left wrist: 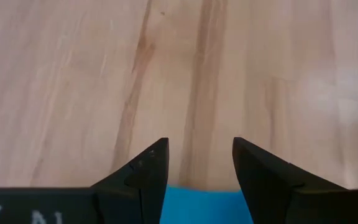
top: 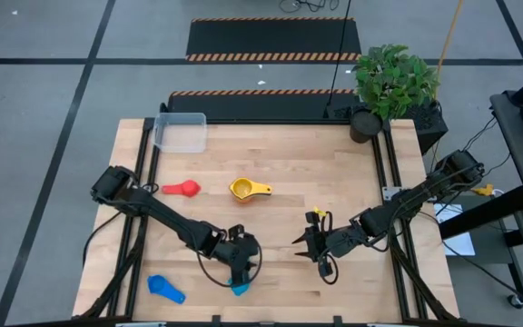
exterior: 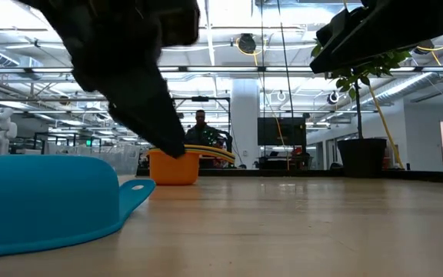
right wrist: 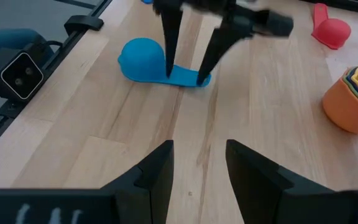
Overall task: Nest measuring cups in basket
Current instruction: Stack the light blue measuring cup on top of the yellow measuring cup
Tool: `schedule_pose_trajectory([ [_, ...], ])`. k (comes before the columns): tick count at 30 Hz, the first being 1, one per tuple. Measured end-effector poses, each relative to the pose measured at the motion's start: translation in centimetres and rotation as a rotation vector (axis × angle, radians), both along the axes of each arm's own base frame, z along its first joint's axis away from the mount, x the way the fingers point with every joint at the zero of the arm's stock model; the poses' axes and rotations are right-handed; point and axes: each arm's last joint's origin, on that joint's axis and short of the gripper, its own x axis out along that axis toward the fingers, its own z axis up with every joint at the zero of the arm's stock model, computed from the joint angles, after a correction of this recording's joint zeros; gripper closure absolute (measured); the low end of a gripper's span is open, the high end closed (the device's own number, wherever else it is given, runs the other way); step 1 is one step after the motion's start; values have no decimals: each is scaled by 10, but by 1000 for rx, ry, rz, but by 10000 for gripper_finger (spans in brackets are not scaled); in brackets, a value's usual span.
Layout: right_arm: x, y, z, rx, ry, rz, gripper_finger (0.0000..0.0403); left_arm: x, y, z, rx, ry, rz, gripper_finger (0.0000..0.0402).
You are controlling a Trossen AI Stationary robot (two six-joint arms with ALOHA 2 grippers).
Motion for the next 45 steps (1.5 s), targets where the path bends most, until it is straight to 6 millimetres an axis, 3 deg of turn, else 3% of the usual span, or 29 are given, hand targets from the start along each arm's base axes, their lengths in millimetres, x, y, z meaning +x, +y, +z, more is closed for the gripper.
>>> schedule_pose_trajectory([
  [7,0,0,0,-3,0,2,261,9,14,-17,-40,66,32,220],
  [18,0,0,0,-3,2,3,261,6,18,-21,-123,156,55,220],
  [28,0,0,0,-3,2,4,261,0,20,-20,-153,243,-31,220],
  [37,-1,0,-1,-7,11,4,261,-6,39,-8,-164,309,111,220],
  [45,-1,0,-1,-7,16,2,261,-16,39,-11,-150,397,255,220],
])
